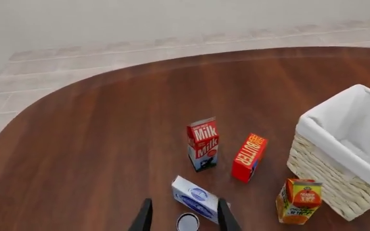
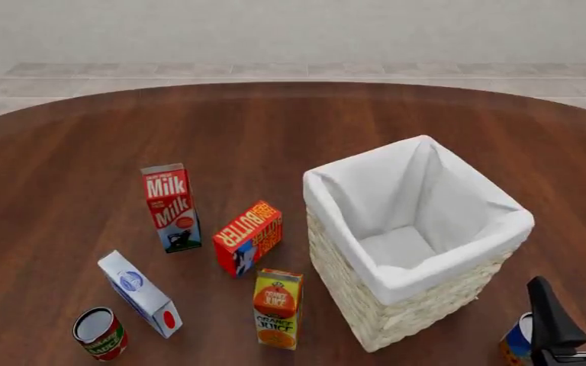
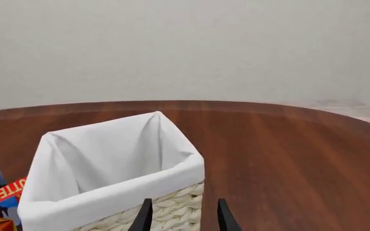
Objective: Pick up the alphabet soup and the tomato sauce, and put them in the basket.
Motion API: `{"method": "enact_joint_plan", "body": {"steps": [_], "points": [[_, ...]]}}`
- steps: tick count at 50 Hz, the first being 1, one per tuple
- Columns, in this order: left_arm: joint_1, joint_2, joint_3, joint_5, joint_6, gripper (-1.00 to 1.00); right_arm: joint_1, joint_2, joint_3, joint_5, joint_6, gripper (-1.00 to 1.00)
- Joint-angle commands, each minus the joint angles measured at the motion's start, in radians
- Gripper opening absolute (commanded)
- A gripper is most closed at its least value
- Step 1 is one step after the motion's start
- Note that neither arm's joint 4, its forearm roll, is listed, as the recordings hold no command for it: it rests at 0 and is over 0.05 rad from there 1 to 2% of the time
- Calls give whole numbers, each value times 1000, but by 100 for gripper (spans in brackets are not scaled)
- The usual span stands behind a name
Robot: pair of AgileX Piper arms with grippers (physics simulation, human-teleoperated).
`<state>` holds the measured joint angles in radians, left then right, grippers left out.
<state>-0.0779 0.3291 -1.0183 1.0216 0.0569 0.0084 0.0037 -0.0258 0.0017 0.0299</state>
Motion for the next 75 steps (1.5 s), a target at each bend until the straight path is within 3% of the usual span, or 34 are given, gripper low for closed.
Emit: {"method": "enact_joint_plan", "body": {"steps": [1, 3, 12, 20, 25, 27, 29, 30, 32, 50, 75], "points": [[-34, 77, -79, 115, -58, 100, 2, 0, -1, -1, 1, 100], [-51, 79, -60, 130, -105, 100, 4, 0, 0, -1, 3, 100], [-51, 79, -11, 157, -65, 100, 7, -2, 3, 3, 7, 100], [-71, 85, 29, 197, -87, 100, 3, 2, 0, -1, 4, 100], [-59, 83, 70, 198, -51, 100, -3, 0, -2, -2, 4, 100], [-34, 83, 73, 197, 10, 100, -5, -1, -1, -3, 4, 100], [-34, 87, 76, 196, -1, 100, -3, -3, 2, -2, 5, 100], [-21, 86, 79, 193, 35, 100, -1, -3, 3, 0, 5, 100], [-28, 87, 96, 186, 17, 100, 2, -3, 5, -1, 6, 100], [-81, 142, 241, 93, 74, 100, -1, -2, 4, 2, 10, 100], [-107, 231, 359, -58, 78, 100, -2, 2, 0, 2, 5, 100]]}}
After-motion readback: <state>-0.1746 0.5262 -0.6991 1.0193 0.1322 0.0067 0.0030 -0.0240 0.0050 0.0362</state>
